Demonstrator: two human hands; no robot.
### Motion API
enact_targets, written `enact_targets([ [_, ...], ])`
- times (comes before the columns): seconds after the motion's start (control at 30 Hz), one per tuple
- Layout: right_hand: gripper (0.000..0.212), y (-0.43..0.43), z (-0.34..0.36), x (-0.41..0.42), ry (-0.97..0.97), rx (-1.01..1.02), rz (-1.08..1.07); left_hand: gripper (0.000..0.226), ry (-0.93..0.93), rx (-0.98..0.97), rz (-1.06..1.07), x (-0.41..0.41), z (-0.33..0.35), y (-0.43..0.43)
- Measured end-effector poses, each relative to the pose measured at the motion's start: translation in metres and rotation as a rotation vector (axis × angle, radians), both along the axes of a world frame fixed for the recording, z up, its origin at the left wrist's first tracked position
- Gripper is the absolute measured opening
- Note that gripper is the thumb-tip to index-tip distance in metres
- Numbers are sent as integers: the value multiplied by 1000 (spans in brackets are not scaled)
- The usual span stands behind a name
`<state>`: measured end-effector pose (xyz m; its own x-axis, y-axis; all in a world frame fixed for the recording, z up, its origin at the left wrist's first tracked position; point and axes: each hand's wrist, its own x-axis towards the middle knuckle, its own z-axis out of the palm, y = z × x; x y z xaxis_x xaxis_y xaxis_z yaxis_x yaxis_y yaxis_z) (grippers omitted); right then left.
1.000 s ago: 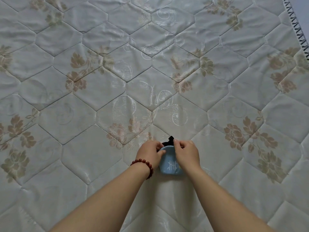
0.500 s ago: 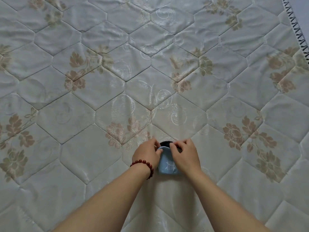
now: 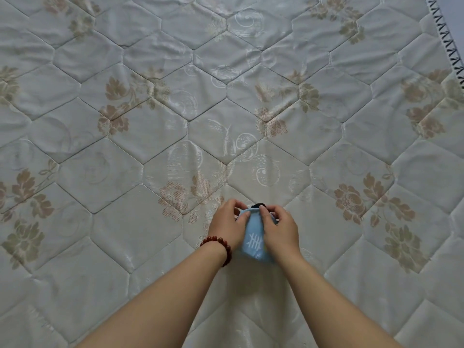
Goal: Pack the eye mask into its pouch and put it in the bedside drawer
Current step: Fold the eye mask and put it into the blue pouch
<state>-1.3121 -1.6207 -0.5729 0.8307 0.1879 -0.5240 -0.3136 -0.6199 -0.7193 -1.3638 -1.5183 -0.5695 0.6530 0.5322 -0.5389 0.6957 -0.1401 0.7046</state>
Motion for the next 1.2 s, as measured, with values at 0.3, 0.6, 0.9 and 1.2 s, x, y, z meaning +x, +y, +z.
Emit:
enact_targets([
  [0.3, 14, 8, 36, 10, 86, 270, -199, 26, -49, -256, 288, 11, 30, 1],
  [0.6, 9, 15, 94, 26, 172, 429, -275, 16, -231, -248, 377, 28, 91, 3],
  [0.9, 18, 3, 176, 32, 165, 514, -198, 12, -358, -249, 360, 26, 189, -8],
  [1.2, 36, -11, 267, 27, 118, 547, -141, 12, -469, -241, 420, 14, 284, -21],
])
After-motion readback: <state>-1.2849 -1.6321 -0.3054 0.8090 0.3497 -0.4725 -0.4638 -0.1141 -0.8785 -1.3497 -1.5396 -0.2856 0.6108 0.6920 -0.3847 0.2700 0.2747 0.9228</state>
